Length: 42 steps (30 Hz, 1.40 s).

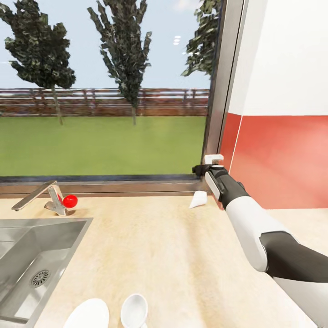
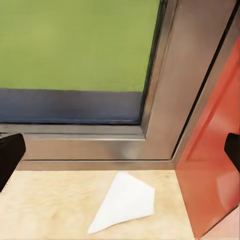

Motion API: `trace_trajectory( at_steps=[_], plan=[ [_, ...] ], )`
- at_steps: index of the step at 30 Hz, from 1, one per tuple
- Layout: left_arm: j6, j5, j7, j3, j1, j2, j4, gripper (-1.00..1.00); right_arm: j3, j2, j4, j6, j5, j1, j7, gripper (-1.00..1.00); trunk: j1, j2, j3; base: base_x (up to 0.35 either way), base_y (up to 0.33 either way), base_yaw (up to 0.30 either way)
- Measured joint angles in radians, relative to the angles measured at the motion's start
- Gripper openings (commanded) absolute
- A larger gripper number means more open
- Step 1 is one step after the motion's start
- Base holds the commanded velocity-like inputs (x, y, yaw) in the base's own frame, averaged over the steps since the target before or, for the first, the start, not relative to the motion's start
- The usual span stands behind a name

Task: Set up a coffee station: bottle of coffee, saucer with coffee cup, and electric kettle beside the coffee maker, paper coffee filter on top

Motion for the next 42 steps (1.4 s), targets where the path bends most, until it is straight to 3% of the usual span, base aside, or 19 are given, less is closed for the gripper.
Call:
trace_trajectory(
  at_steps=[16, 42],
  plan=[
    [0.000, 0.000, 0.000, 0.000, 0.000, -0.002, 0.000, 1.00, -0.004, -0.018, 0.000, -0.001, -0.005, -0.009, 0.009, 1.00, 0.000, 0.000, -0.002, 0.000, 0.000, 0.009],
    [0.000, 0.000, 0.000, 0.000, 0.001, -0.002, 0.000, 1.00, -0.004, -0.029, -0.002, -0.001, -0.006, -0.009, 0.009, 1.00, 0.000, 0.000, -0.040, 0.000, 0.000, 0.070]
  ],
)
